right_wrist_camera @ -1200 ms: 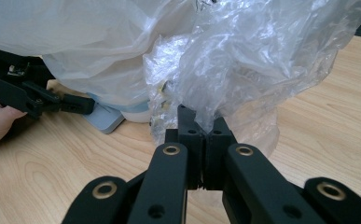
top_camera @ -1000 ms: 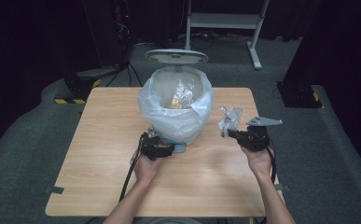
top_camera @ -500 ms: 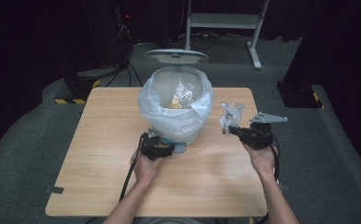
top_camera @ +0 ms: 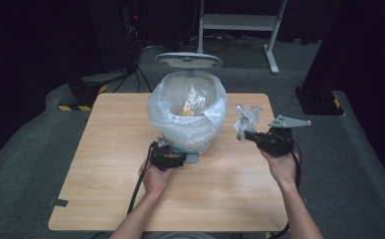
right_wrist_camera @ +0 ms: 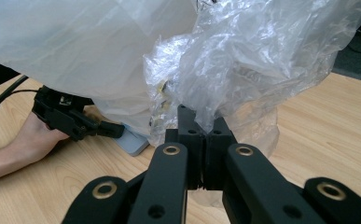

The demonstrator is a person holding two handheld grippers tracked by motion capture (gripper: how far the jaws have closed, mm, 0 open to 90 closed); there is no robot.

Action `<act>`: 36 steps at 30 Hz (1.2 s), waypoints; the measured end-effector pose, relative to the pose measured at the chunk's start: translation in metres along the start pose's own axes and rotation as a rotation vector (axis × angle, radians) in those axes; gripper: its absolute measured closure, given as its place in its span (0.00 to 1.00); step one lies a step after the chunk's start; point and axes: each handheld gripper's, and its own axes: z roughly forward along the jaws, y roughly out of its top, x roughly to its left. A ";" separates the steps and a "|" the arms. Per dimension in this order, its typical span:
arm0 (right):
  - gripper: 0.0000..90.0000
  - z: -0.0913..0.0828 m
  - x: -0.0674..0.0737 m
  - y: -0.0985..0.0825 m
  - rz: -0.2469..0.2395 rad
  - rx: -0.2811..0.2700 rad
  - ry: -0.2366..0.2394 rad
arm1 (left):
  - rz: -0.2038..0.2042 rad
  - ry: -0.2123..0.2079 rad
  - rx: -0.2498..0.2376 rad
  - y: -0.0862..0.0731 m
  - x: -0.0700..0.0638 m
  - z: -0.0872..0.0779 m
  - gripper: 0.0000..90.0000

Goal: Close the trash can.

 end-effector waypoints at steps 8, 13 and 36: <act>0.99 -0.007 0.003 0.012 -0.009 -0.019 0.016 | -0.002 0.002 0.002 0.000 0.000 0.000 0.18; 0.99 -0.010 0.004 0.019 -0.013 -0.029 0.024 | -0.002 0.002 0.001 0.000 0.000 0.000 0.19; 0.99 -0.010 0.012 0.059 -0.044 -0.038 0.085 | -0.004 0.001 0.000 0.000 0.000 0.000 0.19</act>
